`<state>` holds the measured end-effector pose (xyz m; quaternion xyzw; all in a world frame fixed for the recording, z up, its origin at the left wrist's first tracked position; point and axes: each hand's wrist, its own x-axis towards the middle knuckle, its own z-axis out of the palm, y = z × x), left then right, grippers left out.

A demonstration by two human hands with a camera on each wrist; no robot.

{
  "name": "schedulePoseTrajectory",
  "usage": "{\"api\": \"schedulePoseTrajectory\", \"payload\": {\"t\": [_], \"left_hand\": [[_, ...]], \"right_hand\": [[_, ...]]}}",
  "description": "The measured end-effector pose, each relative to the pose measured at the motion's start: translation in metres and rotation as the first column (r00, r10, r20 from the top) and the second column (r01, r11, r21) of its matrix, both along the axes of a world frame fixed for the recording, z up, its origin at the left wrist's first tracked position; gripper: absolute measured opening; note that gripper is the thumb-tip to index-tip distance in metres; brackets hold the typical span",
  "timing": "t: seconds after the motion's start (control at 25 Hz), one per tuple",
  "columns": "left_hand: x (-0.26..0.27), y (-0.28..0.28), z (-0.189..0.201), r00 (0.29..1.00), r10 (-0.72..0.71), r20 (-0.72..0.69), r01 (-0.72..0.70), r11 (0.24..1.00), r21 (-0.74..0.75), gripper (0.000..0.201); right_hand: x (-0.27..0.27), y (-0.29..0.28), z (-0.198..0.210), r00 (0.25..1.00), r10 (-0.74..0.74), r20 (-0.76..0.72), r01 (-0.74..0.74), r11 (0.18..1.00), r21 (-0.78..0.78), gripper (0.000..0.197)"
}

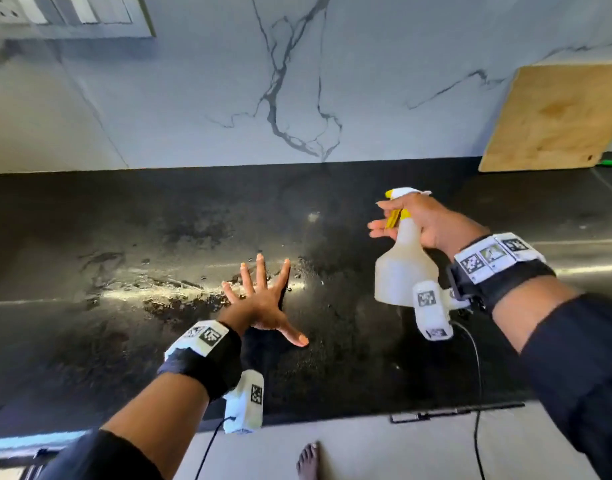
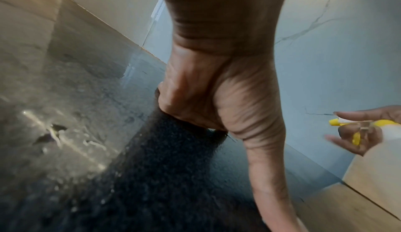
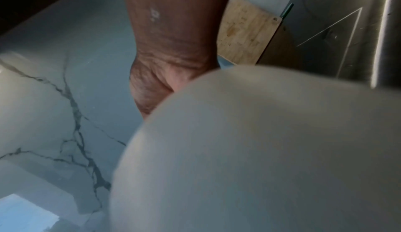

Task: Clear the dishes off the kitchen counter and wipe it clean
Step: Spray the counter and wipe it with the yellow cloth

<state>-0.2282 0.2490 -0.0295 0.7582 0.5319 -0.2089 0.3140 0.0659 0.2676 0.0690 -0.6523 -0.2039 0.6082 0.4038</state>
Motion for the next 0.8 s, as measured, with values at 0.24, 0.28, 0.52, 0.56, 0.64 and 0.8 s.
{"api": "schedulePoseTrajectory", "payload": {"t": [0.24, 0.28, 0.52, 0.56, 0.64, 0.8], "left_hand": [[0.002, -0.004, 0.002, 0.999, 0.047, 0.004, -0.047, 0.999, -0.014, 0.159], [0.005, -0.006, 0.004, 0.999, 0.052, -0.011, -0.052, 0.999, -0.007, 0.159], [0.096, -0.038, 0.009, 0.998, 0.059, -0.006, -0.059, 0.998, -0.023, 0.155], [0.122, -0.047, 0.008, 1.0, 0.022, 0.003, -0.022, 1.0, -0.017, 0.153], [0.176, -0.064, 0.01, 1.0, -0.01, 0.026, 0.01, 1.0, -0.01, 0.15], [0.261, -0.074, 0.018, 1.0, 0.028, 0.013, -0.028, 0.999, 0.019, 0.151]], "right_hand": [[0.054, 0.035, 0.012, 0.999, 0.036, -0.014, -0.034, 0.994, 0.108, 0.018], [0.061, 0.02, 0.012, 0.995, 0.099, -0.022, -0.097, 0.991, 0.09, 0.017], [0.107, -0.143, -0.012, 0.958, 0.285, 0.033, -0.278, 0.95, -0.143, 0.02], [0.122, -0.171, -0.017, 0.96, 0.28, 0.029, -0.272, 0.949, -0.162, 0.023], [0.157, -0.219, -0.023, 0.963, 0.268, 0.013, -0.26, 0.946, -0.195, 0.027], [0.228, -0.27, -0.026, 0.977, 0.21, 0.024, -0.204, 0.967, -0.153, 0.029]]}}
